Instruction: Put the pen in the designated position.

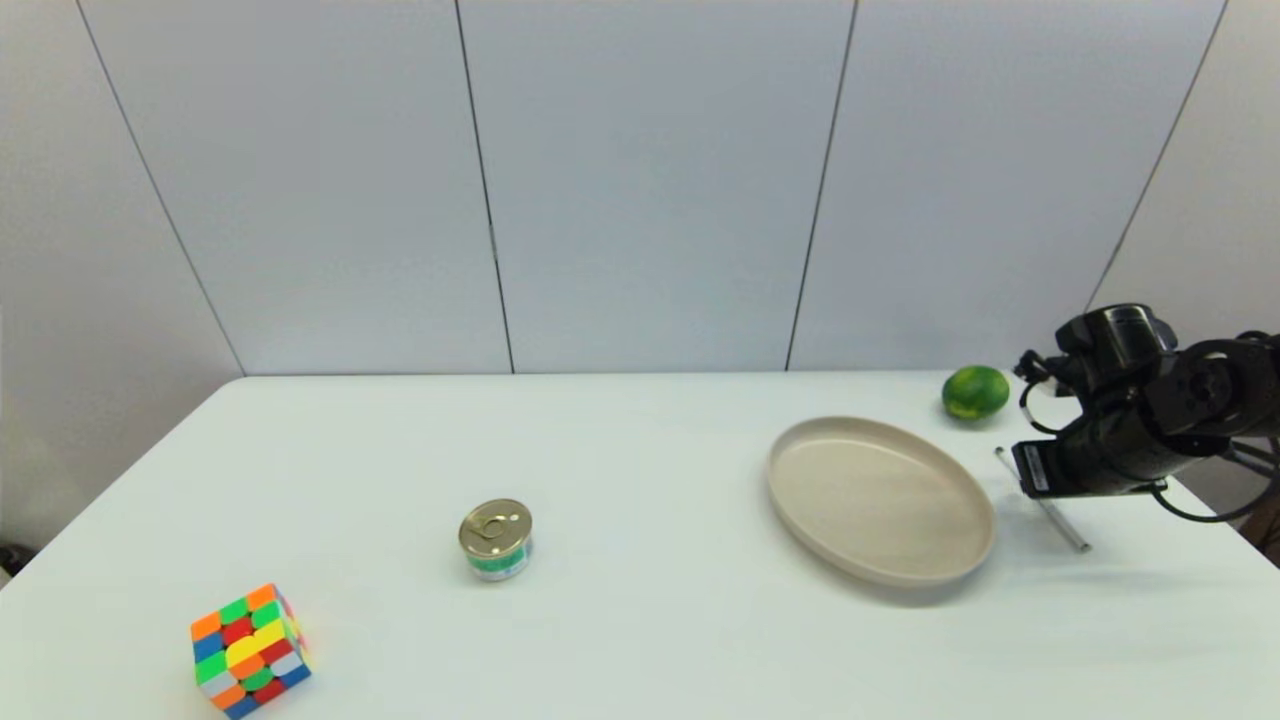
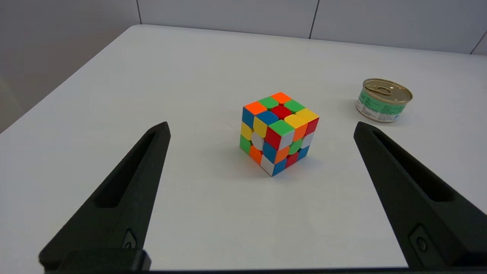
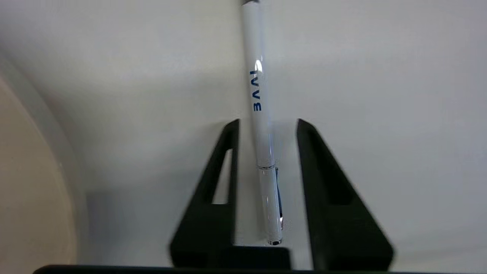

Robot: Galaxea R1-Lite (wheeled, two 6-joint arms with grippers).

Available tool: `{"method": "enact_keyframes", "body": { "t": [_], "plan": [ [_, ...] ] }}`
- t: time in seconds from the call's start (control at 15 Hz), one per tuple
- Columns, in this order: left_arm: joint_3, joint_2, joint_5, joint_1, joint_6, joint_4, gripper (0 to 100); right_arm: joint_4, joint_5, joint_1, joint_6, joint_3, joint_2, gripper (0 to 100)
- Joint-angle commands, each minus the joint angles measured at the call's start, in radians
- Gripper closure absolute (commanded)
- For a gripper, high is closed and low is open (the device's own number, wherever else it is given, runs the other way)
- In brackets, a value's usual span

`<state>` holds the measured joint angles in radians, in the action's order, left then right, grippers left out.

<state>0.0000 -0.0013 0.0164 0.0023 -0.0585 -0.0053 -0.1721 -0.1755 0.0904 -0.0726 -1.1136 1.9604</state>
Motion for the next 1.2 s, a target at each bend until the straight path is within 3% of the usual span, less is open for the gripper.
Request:
{"method": "enact_keyframes", "body": {
  "t": [0.07, 0.8, 1.2],
  "plan": [
    [0.000, 0.000, 0.000, 0.001, 0.000, -0.001, 0, -0.003, -0.002, 0.002, -0.001, -0.005, 0.006, 0],
    [0.000, 0.000, 0.000, 0.002, 0.000, -0.001, 0, -0.013, -0.024, 0.029, -0.006, 0.003, -0.124, 0],
    [0.000, 0.000, 0.000, 0.001, 0.000, -0.001, 0, -0.036, -0.013, 0.012, -0.039, 0.121, -0.518, 0]
  ]
}}
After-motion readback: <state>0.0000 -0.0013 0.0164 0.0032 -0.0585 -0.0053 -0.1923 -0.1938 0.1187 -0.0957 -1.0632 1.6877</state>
